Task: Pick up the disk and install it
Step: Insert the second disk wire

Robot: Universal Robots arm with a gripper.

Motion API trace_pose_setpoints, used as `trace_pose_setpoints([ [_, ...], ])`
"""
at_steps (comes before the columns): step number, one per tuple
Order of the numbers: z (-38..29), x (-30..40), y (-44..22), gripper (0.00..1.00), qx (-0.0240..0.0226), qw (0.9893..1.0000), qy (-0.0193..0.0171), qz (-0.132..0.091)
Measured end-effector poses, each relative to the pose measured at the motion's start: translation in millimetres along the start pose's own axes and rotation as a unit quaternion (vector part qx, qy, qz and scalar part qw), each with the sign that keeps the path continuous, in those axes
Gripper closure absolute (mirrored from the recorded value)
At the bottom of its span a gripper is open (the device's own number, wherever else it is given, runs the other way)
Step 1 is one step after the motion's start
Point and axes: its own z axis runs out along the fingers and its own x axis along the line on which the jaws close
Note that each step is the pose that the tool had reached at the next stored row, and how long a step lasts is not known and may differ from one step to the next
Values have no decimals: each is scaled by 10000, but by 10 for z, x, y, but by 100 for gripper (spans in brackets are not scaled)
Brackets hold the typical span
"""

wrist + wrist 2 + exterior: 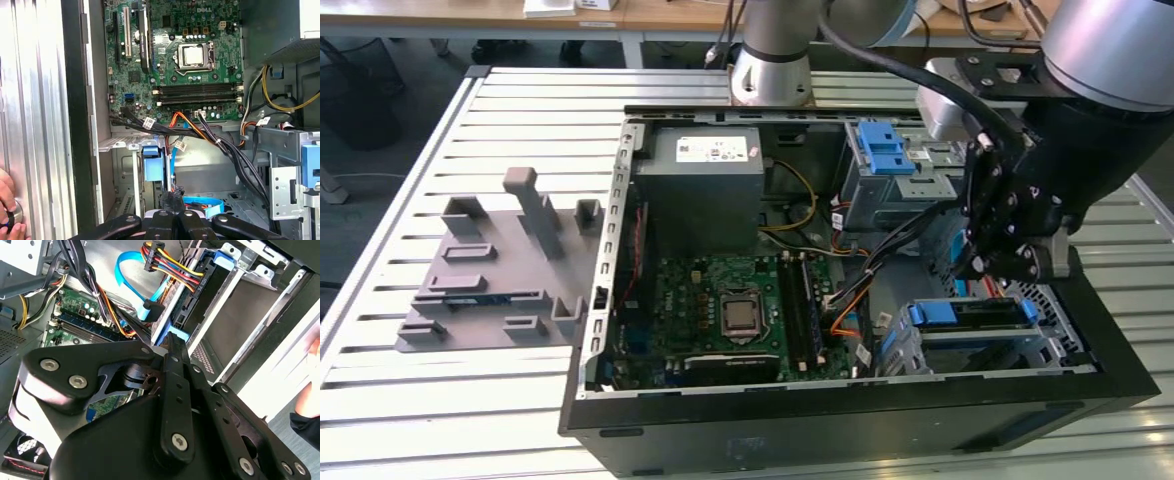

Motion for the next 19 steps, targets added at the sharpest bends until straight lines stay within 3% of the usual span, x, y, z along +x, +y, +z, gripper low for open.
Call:
trace_pose_setpoints([
  [14, 17, 0, 7, 89, 0, 10000, 1, 0],
  [19, 20, -76, -7, 89, 0, 10000, 0, 0],
])
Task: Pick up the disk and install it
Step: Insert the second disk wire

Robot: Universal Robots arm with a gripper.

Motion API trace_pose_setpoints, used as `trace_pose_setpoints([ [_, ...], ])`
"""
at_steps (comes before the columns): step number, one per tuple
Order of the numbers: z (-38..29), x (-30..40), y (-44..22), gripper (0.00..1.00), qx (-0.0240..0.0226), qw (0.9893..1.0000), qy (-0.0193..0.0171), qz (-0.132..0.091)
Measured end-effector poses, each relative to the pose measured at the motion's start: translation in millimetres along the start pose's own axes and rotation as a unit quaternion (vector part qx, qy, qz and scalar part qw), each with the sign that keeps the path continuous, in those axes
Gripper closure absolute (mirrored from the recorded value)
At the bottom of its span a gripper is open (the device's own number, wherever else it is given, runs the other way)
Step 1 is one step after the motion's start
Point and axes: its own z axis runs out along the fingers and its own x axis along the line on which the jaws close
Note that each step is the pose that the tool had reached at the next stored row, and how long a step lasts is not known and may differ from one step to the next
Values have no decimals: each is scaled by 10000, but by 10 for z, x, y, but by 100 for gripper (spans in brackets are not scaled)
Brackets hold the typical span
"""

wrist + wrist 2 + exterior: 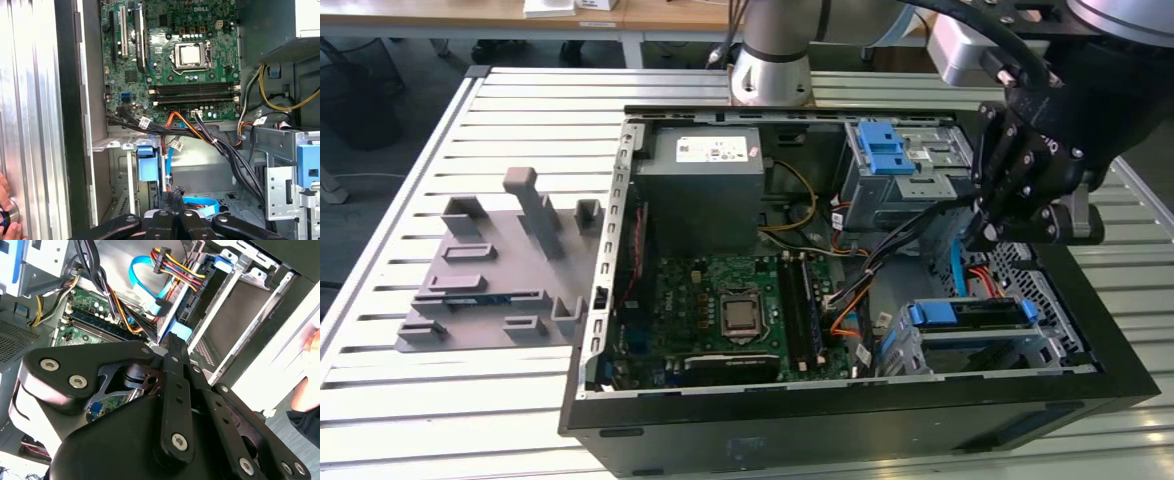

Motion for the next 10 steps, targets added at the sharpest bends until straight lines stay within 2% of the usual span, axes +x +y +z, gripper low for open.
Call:
trace_pose_setpoints([
  [6, 18, -42, -47, 89, 0, 10000, 3, 76],
  [10, 20, -47, -49, 89, 0, 10000, 3, 84],
])
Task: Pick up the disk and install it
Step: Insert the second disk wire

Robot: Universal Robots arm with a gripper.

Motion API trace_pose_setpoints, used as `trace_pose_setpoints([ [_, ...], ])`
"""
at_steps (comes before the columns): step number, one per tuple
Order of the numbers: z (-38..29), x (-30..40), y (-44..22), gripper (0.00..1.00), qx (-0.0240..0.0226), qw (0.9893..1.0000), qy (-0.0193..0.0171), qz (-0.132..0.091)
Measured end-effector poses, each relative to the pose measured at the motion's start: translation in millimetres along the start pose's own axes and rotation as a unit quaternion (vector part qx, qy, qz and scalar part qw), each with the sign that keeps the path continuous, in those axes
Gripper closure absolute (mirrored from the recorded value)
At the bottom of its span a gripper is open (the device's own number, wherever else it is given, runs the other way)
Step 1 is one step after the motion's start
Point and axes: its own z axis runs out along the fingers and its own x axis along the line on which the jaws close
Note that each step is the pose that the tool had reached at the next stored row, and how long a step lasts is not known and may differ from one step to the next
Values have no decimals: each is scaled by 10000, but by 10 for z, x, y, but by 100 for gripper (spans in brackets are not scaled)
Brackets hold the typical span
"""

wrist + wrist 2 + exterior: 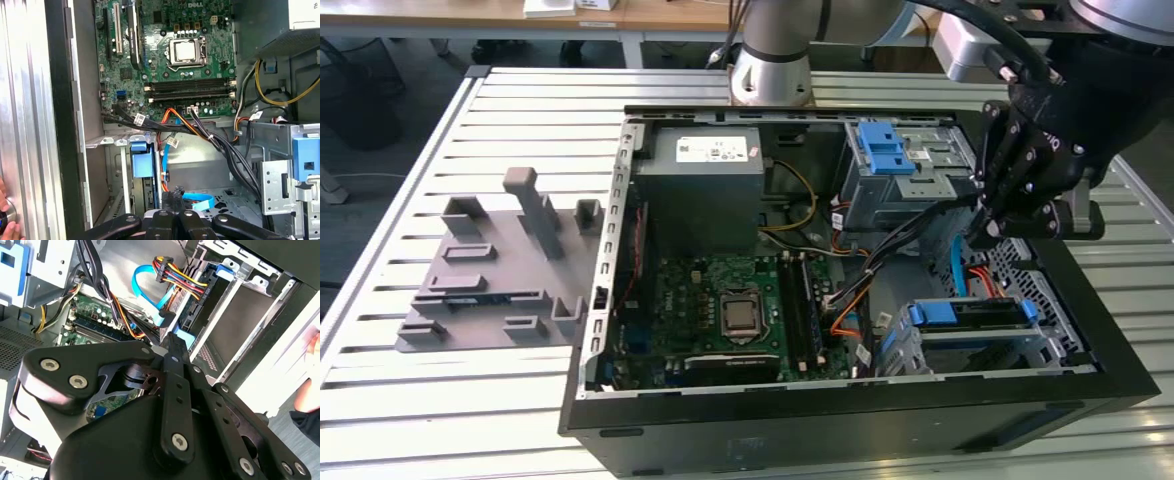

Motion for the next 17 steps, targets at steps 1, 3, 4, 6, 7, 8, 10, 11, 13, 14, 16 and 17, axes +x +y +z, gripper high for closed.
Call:
trace_pose_setpoints([
  [1, 1, -1, -1, 89, 0, 10000, -1, -1],
  [3, 0, -7, -1, 89, 0, 10000, 2, 0],
  [4, 0, -13, -1, 89, 0, 10000, 1, 1],
  [6, 0, -46, 0, 89, 0, 10000, 2, 6],
  [7, 1, -66, 0, 89, 0, 10000, 2, 10],
  [8, 1, -87, -5, 89, 0, 10000, 3, 13],
  [10, 6, -118, -22, 89, 0, 10000, 2, 15],
  [11, 8, -134, -31, 89, 0, 10000, 3, 15],
  [13, 11, -165, -50, 89, 2, 10000, 16, 15],
  [14, 13, -178, -56, 83, 4, 10000, 35, 14],
  [16, 23, -196, -61, 76, 7, 10000, 74, 13],
  [17, 30, -199, -61, 76, 10, 9999, 100, 13],
])
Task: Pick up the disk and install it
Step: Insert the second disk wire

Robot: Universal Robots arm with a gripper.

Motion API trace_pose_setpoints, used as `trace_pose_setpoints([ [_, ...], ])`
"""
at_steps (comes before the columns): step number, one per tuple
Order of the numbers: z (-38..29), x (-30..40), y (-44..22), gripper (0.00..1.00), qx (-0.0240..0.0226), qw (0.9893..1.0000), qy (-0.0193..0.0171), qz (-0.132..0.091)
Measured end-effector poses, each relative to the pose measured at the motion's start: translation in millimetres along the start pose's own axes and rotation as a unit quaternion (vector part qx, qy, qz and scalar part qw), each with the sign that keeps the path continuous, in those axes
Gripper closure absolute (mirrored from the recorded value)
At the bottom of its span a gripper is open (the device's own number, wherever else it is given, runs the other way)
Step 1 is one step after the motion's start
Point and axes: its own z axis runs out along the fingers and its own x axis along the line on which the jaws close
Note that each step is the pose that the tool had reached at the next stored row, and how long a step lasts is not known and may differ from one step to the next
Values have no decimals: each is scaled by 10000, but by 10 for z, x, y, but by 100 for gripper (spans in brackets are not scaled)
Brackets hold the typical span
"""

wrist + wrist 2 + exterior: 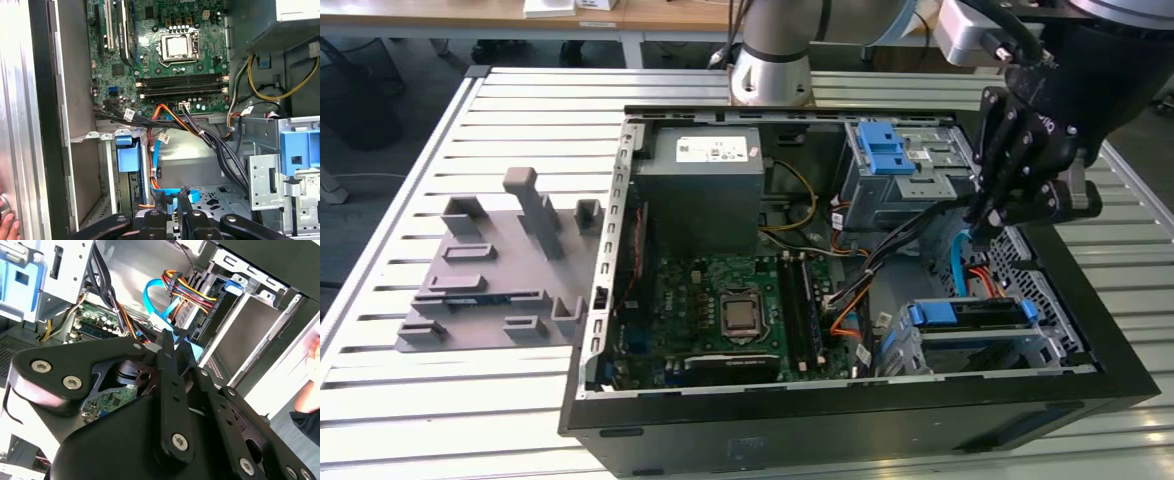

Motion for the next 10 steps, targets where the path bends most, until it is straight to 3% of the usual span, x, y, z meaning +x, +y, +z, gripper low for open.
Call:
trace_pose_setpoints([
  [5, 39, -10, 1, 76, 19, 9998, 188, -6],
  [10, 93, -17, -1, 76, 20, 9998, 194, -6],
])
